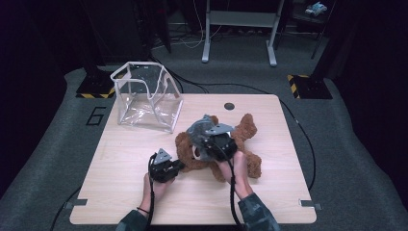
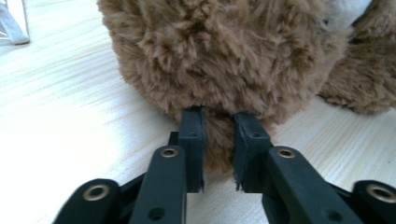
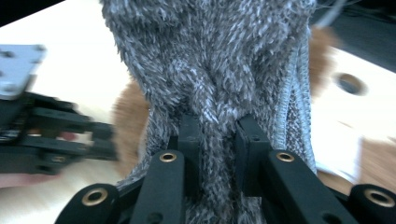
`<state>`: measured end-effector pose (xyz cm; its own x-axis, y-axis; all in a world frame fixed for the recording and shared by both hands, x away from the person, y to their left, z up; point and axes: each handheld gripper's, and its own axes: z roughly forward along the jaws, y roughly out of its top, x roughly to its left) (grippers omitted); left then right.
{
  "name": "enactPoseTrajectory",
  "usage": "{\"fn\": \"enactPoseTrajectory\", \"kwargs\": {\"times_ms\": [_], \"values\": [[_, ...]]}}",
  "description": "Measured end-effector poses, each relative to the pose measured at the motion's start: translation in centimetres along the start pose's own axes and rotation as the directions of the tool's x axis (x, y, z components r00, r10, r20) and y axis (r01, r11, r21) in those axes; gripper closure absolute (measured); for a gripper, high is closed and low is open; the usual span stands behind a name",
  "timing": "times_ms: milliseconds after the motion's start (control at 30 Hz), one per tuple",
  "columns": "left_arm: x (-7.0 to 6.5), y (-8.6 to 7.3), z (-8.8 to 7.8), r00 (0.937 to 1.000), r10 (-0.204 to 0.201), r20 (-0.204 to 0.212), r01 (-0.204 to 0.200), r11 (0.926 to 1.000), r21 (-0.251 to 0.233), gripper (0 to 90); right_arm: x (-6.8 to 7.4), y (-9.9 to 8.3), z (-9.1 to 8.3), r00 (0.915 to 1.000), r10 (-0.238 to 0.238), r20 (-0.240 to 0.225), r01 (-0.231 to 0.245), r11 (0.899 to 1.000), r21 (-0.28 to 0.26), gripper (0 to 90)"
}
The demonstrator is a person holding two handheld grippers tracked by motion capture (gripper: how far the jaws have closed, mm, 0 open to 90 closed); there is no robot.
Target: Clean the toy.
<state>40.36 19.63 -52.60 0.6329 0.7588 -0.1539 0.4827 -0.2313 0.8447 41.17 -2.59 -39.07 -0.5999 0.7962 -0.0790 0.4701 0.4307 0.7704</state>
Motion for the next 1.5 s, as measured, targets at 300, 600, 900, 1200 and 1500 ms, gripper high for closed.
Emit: {"fn": "enactPoseTrajectory", "kwargs": {"times_ms": [300, 600, 900, 1200, 1500], "values": [[0.8, 0.1, -0.2, 0.9983, -0.042, 0.04, 0.043, 0.9987, -0.028, 81.8, -1.8, 0.7, 4.3, 0.9965, 0.029, 0.079, -0.038, 0.993, 0.113, 75.5], [1.2, 0.1, -0.2, 0.9949, -0.073, 0.07, 0.076, 0.9963, -0.04, 82.1, 2.9, 2.9, 3.4, 0.9973, -0.073, -0.004, 0.073, 0.993, 0.096, 75.4], [1.3, -0.1, -0.2, 0.9923, -0.097, 0.077, 0.097, 0.9953, 0.003, 68.6, 0.5, 2.4, 4.7, 0.9969, -0.02, 0.076, 0.014, 0.996, 0.084, 75.3], [1.6, 0.1, 0.0, 0.9907, -0.103, 0.089, 0.101, 0.9945, 0.028, 83.1, 4.0, -0.2, 3.4, 0.9992, -0.034, -0.021, 0.036, 0.997, 0.064, 75.3], [1.7, 0.0, -0.1, 0.9883, -0.117, 0.098, 0.118, 0.993, -0.002, 83.6, 4.1, -3.9, 1.1, 0.9999, -0.011, -0.013, 0.011, 1.0, 0.0, 75.4]]}}
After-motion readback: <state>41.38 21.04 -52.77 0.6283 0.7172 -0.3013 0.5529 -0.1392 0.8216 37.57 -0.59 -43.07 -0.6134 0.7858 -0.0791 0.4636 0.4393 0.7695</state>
